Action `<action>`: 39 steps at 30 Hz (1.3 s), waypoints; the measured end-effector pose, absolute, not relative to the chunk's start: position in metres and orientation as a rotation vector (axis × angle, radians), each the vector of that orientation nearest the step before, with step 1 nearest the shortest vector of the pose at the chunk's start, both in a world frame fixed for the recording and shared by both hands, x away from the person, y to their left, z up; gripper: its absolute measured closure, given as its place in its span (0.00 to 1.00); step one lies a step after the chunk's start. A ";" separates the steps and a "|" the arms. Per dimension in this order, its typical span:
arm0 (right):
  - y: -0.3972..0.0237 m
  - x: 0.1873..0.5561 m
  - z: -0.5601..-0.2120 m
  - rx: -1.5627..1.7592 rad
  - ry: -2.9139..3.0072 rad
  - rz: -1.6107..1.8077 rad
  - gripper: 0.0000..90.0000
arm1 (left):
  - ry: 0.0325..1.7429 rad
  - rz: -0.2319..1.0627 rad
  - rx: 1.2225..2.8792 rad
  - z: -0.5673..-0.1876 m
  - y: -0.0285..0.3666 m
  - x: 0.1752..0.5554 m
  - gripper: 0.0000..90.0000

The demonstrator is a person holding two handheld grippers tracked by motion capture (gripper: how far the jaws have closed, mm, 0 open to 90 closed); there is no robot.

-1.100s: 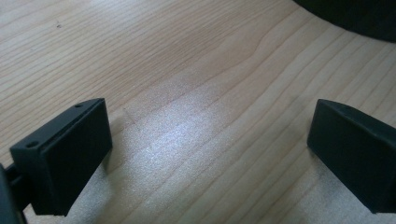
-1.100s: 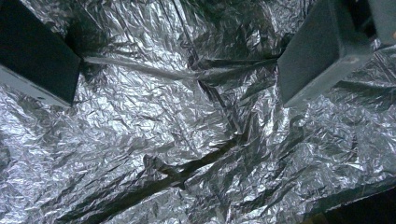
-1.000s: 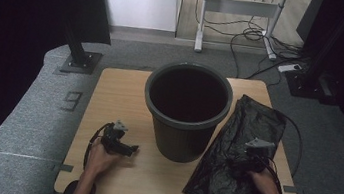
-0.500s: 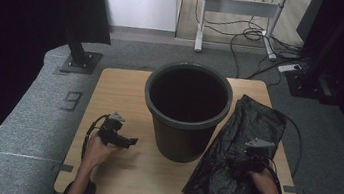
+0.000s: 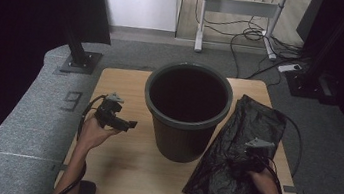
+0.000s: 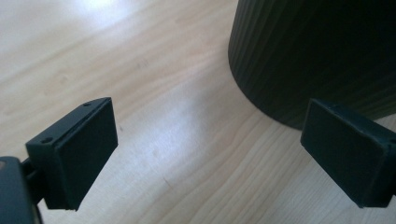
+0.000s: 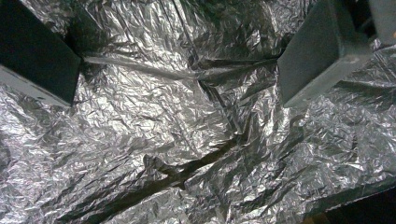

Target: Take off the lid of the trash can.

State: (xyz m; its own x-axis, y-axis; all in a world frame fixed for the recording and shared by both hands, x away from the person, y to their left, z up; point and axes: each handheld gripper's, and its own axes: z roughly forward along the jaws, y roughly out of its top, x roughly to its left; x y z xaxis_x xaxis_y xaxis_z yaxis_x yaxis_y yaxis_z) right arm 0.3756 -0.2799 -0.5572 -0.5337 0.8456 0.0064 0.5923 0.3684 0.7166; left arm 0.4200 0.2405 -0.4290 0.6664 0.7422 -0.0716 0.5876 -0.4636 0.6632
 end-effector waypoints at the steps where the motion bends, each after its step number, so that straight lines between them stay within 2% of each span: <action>1: -0.280 0.376 -0.557 1.256 2.272 0.964 0.00 | 1.021 0.298 2.208 -0.429 0.240 0.420 0.04; 26: -0.280 0.376 -0.557 1.259 2.272 0.964 0.00 | 0.945 0.380 2.220 -0.313 0.226 0.457 0.09; 39: -0.280 0.376 -0.557 1.257 2.272 0.966 0.00 | 0.926 0.380 2.224 -0.273 0.212 0.476 0.15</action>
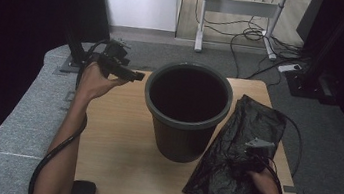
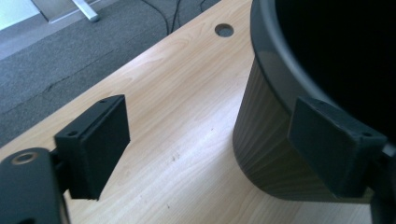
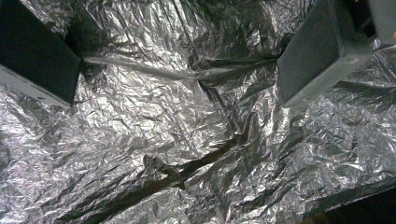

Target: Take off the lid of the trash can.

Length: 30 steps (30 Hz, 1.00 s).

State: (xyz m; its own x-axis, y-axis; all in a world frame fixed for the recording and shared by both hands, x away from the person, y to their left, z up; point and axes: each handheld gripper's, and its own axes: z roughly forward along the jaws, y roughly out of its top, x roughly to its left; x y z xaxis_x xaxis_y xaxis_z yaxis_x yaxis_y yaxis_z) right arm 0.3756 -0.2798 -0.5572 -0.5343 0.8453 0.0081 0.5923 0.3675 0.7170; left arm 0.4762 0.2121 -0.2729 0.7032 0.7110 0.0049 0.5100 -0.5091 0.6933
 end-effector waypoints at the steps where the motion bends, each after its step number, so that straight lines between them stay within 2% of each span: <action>1: -0.280 0.376 -0.557 1.257 2.272 0.966 0.00 | 0.920 0.377 2.228 -0.270 0.209 0.478 0.15; 9: -0.280 0.376 -0.557 1.256 2.273 0.966 0.00 | 0.891 0.370 2.265 -0.262 0.182 0.491 0.20; 13: -0.280 0.376 -0.557 1.256 2.273 0.967 0.00 | 0.868 0.336 2.289 -0.265 0.170 0.497 0.31; 16: -0.280 0.376 -0.557 1.255 2.274 0.967 0.00 | 0.882 0.315 2.294 -0.269 0.163 0.503 0.32; 19: -0.280 0.376 -0.557 1.254 2.274 0.967 0.00 | 0.884 0.300 2.292 -0.272 0.158 0.507 0.41; 20: -0.280 0.376 -0.557 1.253 2.275 0.967 0.00 | 0.882 0.301 2.301 -0.273 0.155 0.508 0.48; 22: -0.280 0.376 -0.557 1.253 2.275 0.967 0.00 | 0.880 0.301 2.318 -0.274 0.150 0.509 0.50; 24: -0.280 0.376 -0.557 1.253 2.276 0.968 0.00 | 0.874 0.302 2.338 -0.276 0.145 0.509 0.61; 25: -0.280 0.376 -0.557 1.253 2.276 0.968 0.00 | 0.875 0.314 2.351 -0.277 0.142 0.509 0.61; 26: -0.280 0.376 -0.557 1.252 2.276 0.968 0.00 | 0.875 0.310 2.355 -0.278 0.139 0.509 0.67; 27: -0.280 0.376 -0.557 1.251 2.277 0.968 0.00 | 0.869 0.301 2.358 -0.277 0.136 0.509 0.79; 30: -0.280 0.376 -0.557 1.251 2.277 0.968 0.00 | 0.880 0.331 2.377 -0.276 0.132 0.507 0.82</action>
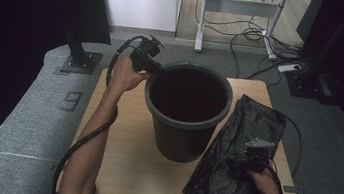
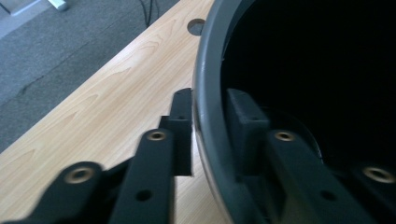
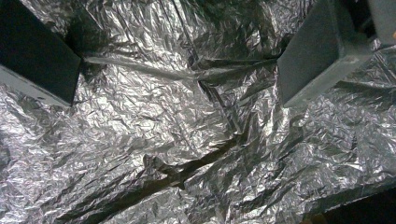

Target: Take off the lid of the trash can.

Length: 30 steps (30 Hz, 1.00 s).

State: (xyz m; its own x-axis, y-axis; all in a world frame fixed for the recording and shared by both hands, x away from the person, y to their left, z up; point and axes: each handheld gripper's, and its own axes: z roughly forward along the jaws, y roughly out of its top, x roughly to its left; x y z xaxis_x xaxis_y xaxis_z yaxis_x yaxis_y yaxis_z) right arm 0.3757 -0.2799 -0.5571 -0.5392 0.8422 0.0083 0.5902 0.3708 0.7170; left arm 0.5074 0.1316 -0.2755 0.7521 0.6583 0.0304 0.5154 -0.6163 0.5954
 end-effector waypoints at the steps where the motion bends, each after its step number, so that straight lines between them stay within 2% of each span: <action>1: -0.280 0.376 -0.557 1.251 2.277 0.969 0.00 | 0.890 0.329 2.383 -0.274 0.131 0.508 0.83; 13: -0.280 0.376 -0.557 1.249 2.279 0.969 0.00 | 0.943 0.333 2.394 -0.270 0.126 0.508 0.85; 18: -0.280 0.376 -0.557 1.249 2.279 0.969 0.00 | 0.942 0.342 2.315 -0.263 0.129 0.506 0.86; 21: -0.280 0.376 -0.557 1.249 2.279 0.969 0.00 | 0.946 0.359 2.326 -0.257 0.128 0.503 0.87; 26: -0.280 0.376 -0.557 1.248 2.279 0.969 0.00 | 0.978 0.294 2.314 -0.250 0.130 0.505 0.87; 30: -0.280 0.376 -0.557 1.248 2.279 0.969 0.00 | 1.017 0.187 2.270 -0.248 0.137 0.507 0.88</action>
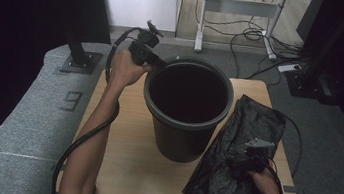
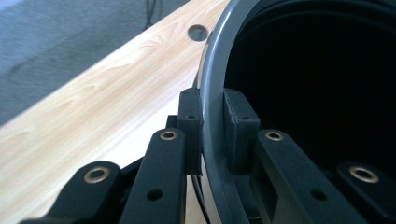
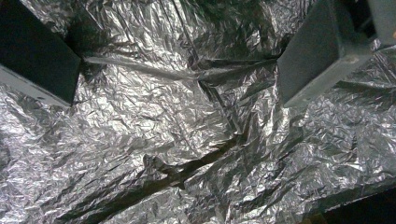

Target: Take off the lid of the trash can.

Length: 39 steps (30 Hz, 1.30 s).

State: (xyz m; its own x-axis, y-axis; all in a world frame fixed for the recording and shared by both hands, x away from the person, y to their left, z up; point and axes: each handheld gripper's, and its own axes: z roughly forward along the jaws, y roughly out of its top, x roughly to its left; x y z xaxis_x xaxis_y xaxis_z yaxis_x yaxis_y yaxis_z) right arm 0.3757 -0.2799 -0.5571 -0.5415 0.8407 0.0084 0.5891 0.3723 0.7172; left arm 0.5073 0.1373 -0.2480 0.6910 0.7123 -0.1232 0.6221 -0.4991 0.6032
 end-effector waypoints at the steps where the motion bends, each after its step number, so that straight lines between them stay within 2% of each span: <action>1: -0.280 0.376 -0.557 1.248 2.279 0.969 0.00 | 1.024 0.177 2.260 -0.247 0.139 0.507 0.88; 7: -0.280 0.376 -0.557 1.248 2.279 0.969 0.00 | 1.052 0.079 2.212 -0.242 0.145 0.508 0.88; 20: -0.280 0.376 -0.557 1.248 2.279 0.969 0.00 | 1.057 0.026 2.206 -0.227 0.148 0.508 0.89; 27: -0.280 0.376 -0.557 1.247 2.279 0.969 0.00 | 1.045 -0.079 2.151 -0.219 0.156 0.507 0.88; 31: -0.280 0.376 -0.557 1.247 2.279 0.969 0.00 | 1.066 -0.016 2.179 -0.215 0.157 0.504 0.88; 33: -0.280 0.376 -0.557 1.247 2.279 0.969 0.00 | 1.113 0.077 2.243 -0.217 0.158 0.503 0.88; 39: -0.280 0.376 -0.557 1.248 2.279 0.970 0.00 | 1.130 0.075 2.221 -0.225 0.169 0.504 0.88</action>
State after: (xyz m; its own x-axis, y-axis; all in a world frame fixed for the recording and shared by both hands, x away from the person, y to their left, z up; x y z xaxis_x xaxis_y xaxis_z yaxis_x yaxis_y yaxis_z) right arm 0.3757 -0.2799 -0.5571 -0.5418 0.8405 0.0084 0.5890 0.3725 0.7172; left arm 0.5040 0.1694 -0.2252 0.6293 0.7437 -0.2258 0.7075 -0.4279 0.5625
